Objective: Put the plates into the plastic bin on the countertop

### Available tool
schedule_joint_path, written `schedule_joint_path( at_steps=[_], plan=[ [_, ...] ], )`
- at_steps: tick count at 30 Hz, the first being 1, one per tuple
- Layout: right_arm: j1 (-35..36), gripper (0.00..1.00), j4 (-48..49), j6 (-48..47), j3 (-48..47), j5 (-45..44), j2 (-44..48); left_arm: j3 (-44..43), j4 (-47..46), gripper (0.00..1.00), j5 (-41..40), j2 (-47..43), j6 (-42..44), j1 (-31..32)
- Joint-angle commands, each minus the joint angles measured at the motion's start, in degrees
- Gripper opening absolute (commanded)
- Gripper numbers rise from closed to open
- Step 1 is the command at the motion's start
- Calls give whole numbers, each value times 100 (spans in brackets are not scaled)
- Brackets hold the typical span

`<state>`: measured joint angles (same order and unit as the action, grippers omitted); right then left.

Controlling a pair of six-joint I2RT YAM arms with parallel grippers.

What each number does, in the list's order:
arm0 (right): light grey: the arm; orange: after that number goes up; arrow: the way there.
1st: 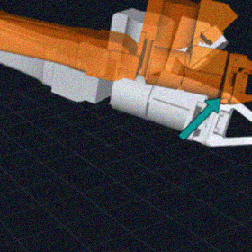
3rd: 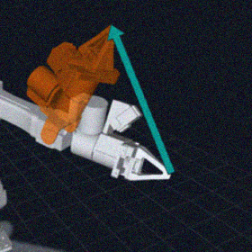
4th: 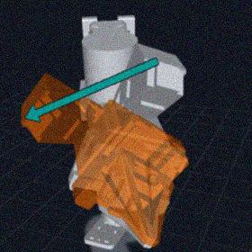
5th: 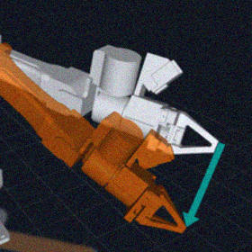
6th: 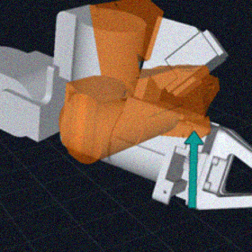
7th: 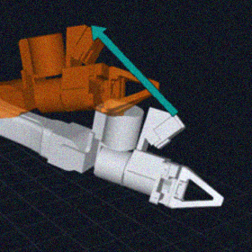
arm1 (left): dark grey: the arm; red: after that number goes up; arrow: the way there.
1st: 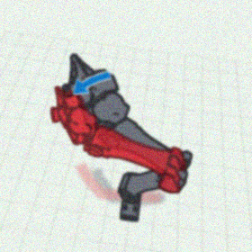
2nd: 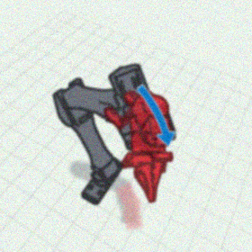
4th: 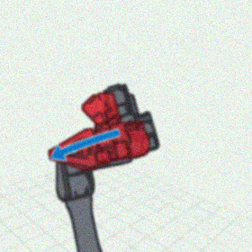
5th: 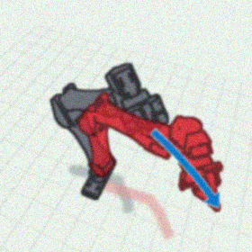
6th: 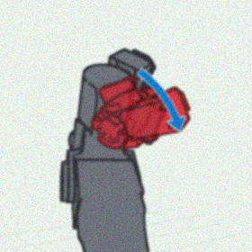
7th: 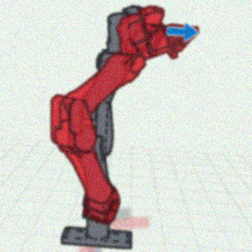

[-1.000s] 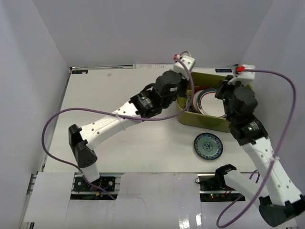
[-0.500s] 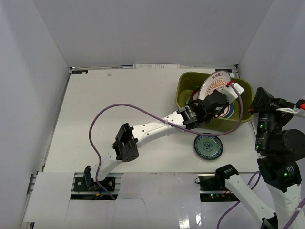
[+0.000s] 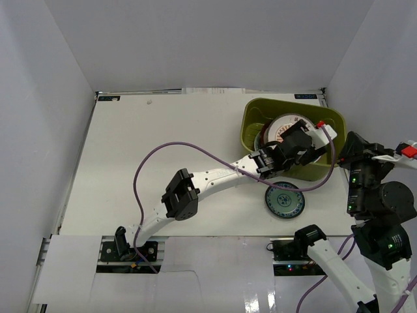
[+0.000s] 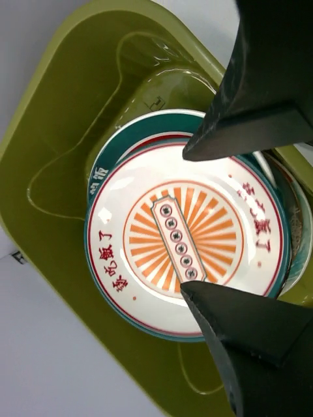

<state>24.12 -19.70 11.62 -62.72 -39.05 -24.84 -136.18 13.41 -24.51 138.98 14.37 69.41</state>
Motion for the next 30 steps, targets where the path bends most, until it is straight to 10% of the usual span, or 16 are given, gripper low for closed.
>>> schedule_joint_path(
  at_steps=[1,13,24,30],
  plan=[
    [31,18,2,33,-74,-77,23,-6,-356,87,192,-687,-83,3],
    [31,35,-1103,-37,-250,757,-757,1250,-542,90,-18,-2593,-846,-24],
    [23,36,-527,420,523,2392,-891,7826,-407,74,1176,-6730,-6031,-173],
    [23,37,-271,622,744,2911,-978,9222,-1672,73,1510,-6578,-7351,-112]
  ],
)
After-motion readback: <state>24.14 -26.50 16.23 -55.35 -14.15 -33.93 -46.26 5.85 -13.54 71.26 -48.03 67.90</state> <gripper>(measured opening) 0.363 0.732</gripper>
